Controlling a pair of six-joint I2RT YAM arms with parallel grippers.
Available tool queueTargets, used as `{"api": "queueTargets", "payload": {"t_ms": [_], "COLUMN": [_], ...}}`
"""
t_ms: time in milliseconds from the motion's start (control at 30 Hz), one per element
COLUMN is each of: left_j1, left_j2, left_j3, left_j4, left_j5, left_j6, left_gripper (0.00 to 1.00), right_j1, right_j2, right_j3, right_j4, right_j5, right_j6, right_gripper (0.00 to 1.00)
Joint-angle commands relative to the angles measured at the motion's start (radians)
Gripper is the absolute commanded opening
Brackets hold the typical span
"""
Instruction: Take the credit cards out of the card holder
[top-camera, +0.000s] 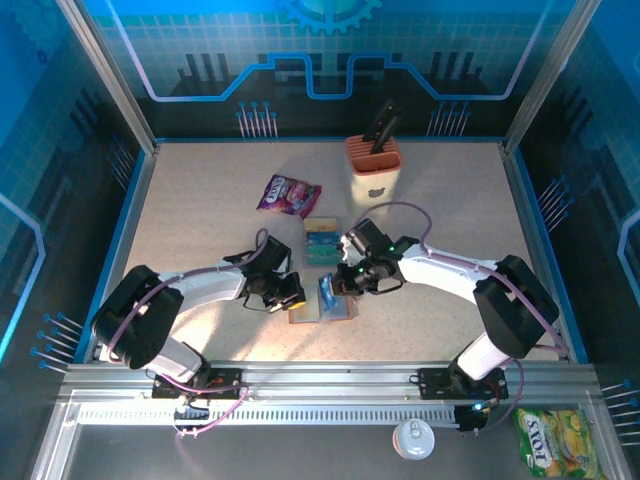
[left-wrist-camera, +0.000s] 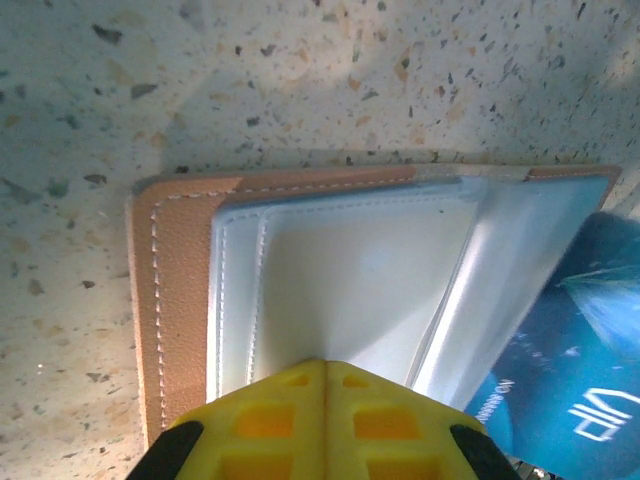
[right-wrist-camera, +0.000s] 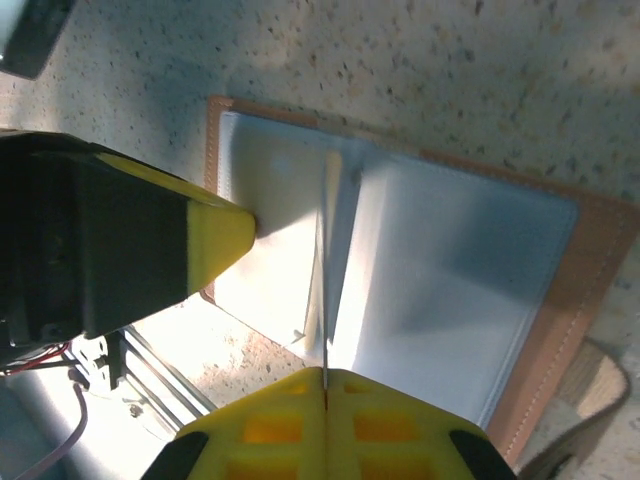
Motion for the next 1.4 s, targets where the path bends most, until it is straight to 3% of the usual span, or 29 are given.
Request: {"api": "queueTargets", "payload": {"t_ms": [0,367,600,900,1367], "left_j1": [-0.004,0.002,0.021,0.036,0.053], "left_j2": [-0.028,-0.107,-0.164,-0.272,-0.344], "left_j3": [0.019,0.012,0.001,-0.037,-0.065], "left_j4": [-0.046,-0.049,-0.063,-0.088,-0.079], "left_j5": [-0.029,-0.076,-0.106,-0.148,-0.181], "left_j6": [0.019,0.019,0.017,0.01,-0.014], "left_gripper": [0.09,0.15,0.17,0.2,0.25], "right_j1": [-0.018,-0.027,-0.042,-0.051,-0.128], "right_j2": [-0.023,0.064,0.162,0.337,0.57], "right_j3": [0.062,0.312,0.48,0.764,1.18], "right_j4": [-0.11,-0.371,-0.457,-0.691,-0.892], "right_j5": [0.033,0.185,0.179,0.22,0.216], "right_j6": [-0.151,-0.599,-0.919,-1.241,-1.4], "right_gripper": [0.01,0.0,0.0,0.0,0.0]}}
